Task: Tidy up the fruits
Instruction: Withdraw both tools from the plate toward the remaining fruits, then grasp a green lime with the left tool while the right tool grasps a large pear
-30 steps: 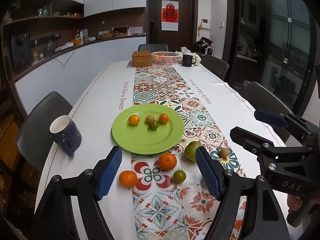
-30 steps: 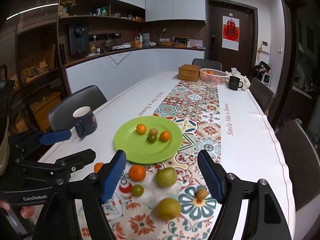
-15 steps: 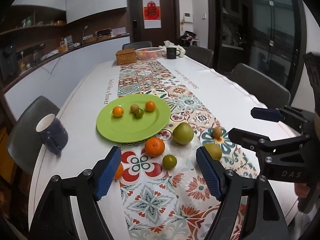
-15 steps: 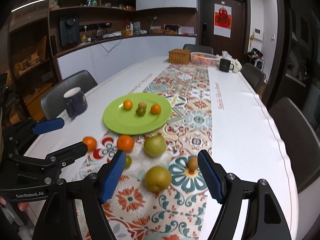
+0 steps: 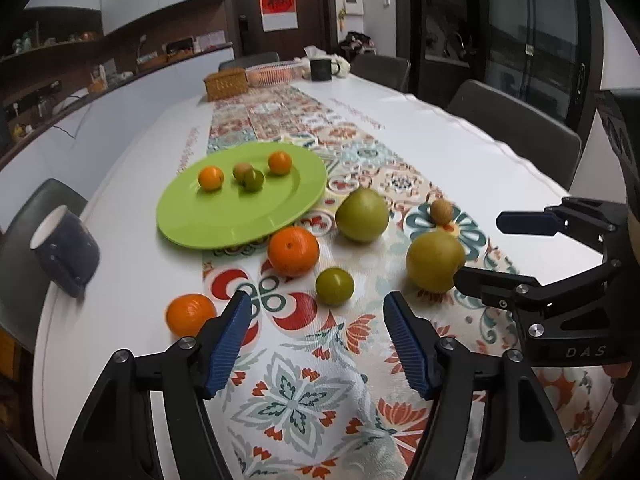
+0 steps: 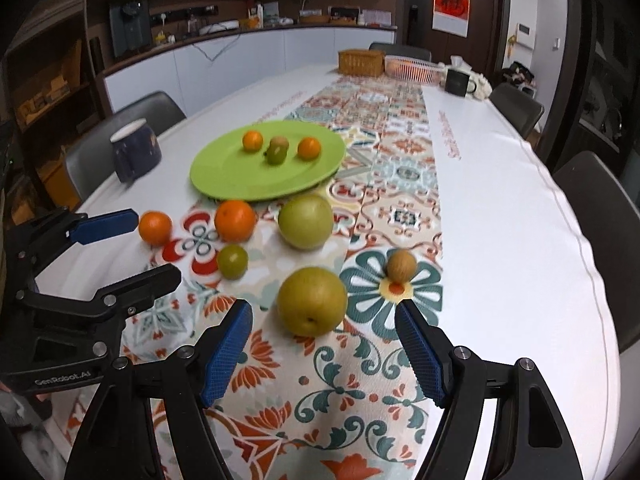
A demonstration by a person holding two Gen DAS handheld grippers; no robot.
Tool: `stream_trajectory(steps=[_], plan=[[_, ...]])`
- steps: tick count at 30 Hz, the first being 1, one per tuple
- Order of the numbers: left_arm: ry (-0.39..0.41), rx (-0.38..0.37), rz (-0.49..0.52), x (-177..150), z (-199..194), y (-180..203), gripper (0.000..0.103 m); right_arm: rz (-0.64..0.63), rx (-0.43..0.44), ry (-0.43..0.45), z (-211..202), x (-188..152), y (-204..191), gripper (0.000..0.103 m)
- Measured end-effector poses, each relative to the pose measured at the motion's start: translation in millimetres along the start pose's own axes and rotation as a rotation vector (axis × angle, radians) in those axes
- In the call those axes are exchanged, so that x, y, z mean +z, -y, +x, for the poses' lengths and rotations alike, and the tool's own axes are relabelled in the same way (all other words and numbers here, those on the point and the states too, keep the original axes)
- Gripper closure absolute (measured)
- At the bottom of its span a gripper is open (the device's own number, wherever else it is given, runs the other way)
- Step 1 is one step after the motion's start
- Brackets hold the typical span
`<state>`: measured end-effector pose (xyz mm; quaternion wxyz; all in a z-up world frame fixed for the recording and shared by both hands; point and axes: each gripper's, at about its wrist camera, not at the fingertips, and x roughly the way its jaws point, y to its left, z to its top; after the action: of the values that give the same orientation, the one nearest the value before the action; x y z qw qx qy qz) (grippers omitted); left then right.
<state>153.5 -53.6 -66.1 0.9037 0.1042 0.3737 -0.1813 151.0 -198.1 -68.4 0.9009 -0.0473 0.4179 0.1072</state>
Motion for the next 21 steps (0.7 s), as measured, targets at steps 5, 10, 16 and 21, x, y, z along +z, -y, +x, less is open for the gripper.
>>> stream_trajectory(steps=[5, 10, 16, 21], plan=[[-0.042, -0.019, 0.023, -1.2, 22.0, -0.1, 0.039, 0.0, 0.006, -0.038, 16.8, -1.1, 1.5, 0.029], [-0.068, -0.028, 0.03, 1.2, 39.3, -2.3, 0.042, -0.01, 0.017, -0.074, 33.9, -1.1, 0.9, 0.029], [-0.083, -0.053, 0.022, 6.9, 51.5, -4.6, 0.044, -0.012, 0.03, -0.085, 45.0, 2.4, 0.2, 0.029], [-0.104, -0.064, 0.007, 11.8, 61.2, -3.8, 0.05, -0.001, 0.038, -0.088, 51.2, 4.2, 1.7, 0.029]])
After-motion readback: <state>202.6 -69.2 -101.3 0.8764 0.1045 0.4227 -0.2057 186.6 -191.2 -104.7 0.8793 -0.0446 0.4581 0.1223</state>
